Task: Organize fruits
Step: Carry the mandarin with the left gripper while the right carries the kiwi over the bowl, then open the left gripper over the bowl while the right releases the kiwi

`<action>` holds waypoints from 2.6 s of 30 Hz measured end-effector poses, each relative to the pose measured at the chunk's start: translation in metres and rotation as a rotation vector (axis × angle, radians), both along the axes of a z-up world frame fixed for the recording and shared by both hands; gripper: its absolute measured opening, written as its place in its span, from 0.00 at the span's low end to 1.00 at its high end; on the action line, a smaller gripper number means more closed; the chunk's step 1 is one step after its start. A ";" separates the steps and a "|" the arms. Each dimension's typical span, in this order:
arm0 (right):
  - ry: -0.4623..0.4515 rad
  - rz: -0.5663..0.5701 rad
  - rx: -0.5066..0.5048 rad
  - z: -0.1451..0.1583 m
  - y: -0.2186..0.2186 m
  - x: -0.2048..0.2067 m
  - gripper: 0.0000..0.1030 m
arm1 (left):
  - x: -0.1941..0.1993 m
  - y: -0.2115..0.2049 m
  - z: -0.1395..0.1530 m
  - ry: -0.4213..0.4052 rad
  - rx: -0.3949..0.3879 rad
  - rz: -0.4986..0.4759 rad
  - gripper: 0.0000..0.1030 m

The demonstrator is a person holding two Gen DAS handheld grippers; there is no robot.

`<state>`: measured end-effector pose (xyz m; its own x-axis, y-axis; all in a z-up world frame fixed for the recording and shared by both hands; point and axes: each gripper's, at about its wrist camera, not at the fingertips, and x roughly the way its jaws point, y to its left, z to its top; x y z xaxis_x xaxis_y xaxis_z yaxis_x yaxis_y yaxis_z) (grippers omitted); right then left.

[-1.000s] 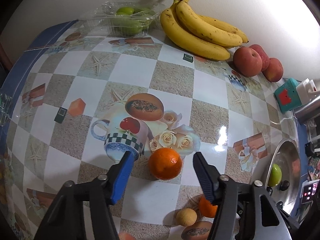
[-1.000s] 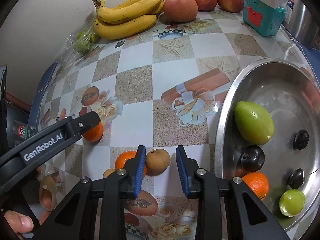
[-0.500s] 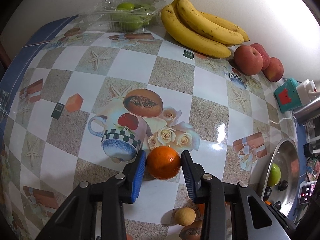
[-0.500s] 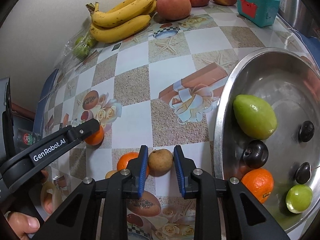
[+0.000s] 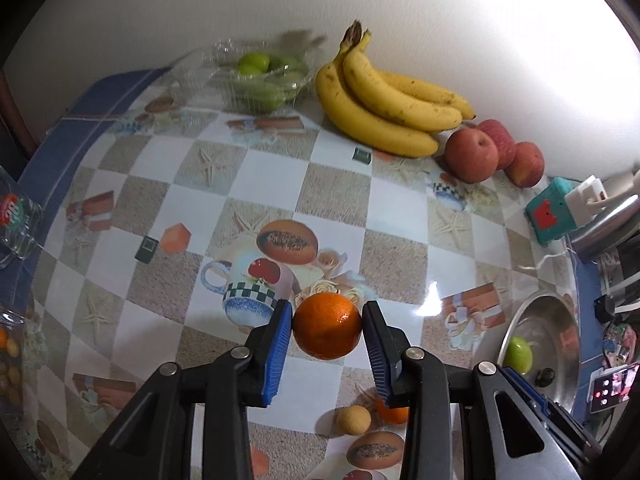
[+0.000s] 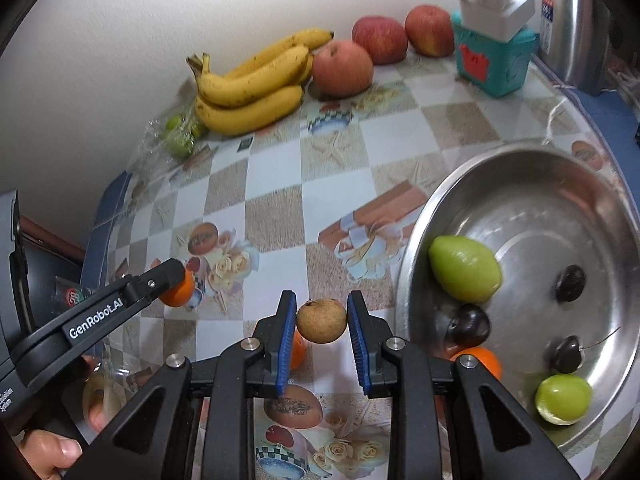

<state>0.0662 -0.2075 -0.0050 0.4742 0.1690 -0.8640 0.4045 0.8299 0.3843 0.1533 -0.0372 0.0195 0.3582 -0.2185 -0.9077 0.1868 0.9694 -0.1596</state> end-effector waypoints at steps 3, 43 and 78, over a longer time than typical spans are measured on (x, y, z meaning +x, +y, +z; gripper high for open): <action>-0.012 -0.014 -0.011 0.006 -0.005 -0.004 0.26 | -0.003 -0.003 0.007 -0.019 0.002 -0.005 0.38; 0.033 -0.352 -0.003 0.002 -0.125 -0.081 0.27 | -0.094 -0.161 0.001 -0.008 0.023 -0.478 0.38; 0.160 -0.341 0.023 -0.034 -0.125 -0.073 0.27 | -0.088 -0.167 -0.023 0.020 0.037 -0.473 0.39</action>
